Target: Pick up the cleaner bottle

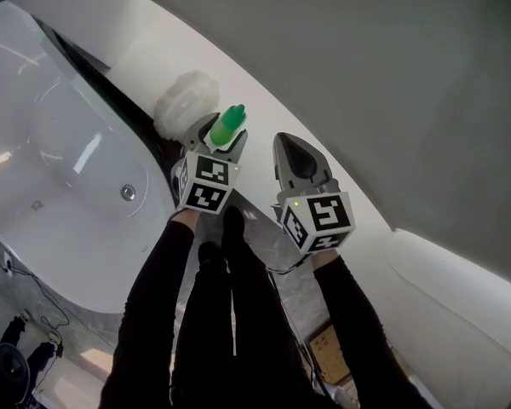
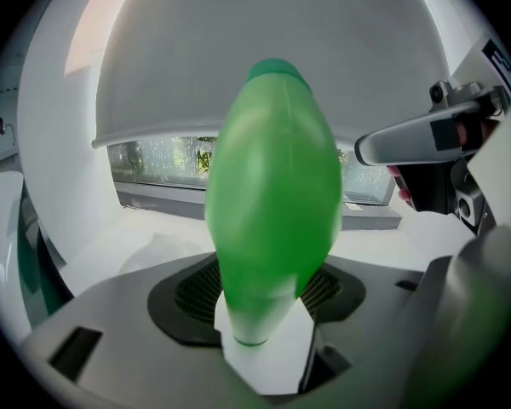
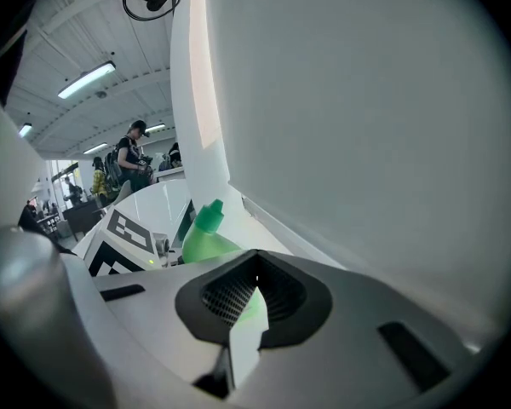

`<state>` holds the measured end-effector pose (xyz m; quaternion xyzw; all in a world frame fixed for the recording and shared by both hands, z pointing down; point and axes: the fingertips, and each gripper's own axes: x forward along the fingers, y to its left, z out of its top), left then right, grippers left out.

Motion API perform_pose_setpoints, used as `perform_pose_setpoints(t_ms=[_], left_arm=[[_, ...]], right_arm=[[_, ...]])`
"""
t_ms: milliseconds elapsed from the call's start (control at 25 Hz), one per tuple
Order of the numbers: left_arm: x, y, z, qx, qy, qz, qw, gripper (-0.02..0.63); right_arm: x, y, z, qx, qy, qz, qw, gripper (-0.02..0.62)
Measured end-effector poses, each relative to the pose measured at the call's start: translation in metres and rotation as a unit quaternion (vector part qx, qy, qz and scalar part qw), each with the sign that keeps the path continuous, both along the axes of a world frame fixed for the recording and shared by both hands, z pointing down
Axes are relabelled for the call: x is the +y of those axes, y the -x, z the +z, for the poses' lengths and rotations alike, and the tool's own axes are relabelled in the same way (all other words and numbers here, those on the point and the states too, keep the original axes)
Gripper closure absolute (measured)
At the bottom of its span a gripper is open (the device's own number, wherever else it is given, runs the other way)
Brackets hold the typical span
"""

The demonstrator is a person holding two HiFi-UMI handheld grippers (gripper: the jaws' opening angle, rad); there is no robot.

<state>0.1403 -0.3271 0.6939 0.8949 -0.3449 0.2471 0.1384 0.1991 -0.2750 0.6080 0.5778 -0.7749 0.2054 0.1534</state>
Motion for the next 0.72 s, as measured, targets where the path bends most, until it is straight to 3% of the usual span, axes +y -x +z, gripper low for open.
perform_pose_setpoints(t_ms=[200, 440, 720], left_arm=[[-0.0043, -0.0033, 0.0079, -0.003, -0.002, 0.001, 1.0000, 0.341], [-0.0054, -0.0066, 0.0031, -0.003, -0.021, 0.001, 0.9998, 0.403], [-0.0036, -0.0063, 0.0005, -0.010, -0.033, 0.003, 0.9994, 0.414]], right_arm=[[-0.0052, -0.0045, 0.0053, 0.001, 0.002, 0.001, 1.000, 0.595], [-0.0060, -0.0021, 0.0073, 0.003, 0.005, -0.004, 1.000, 0.594], [-0.0072, -0.0001, 0.0052, 0.003, 0.003, -0.010, 1.000, 0.594]])
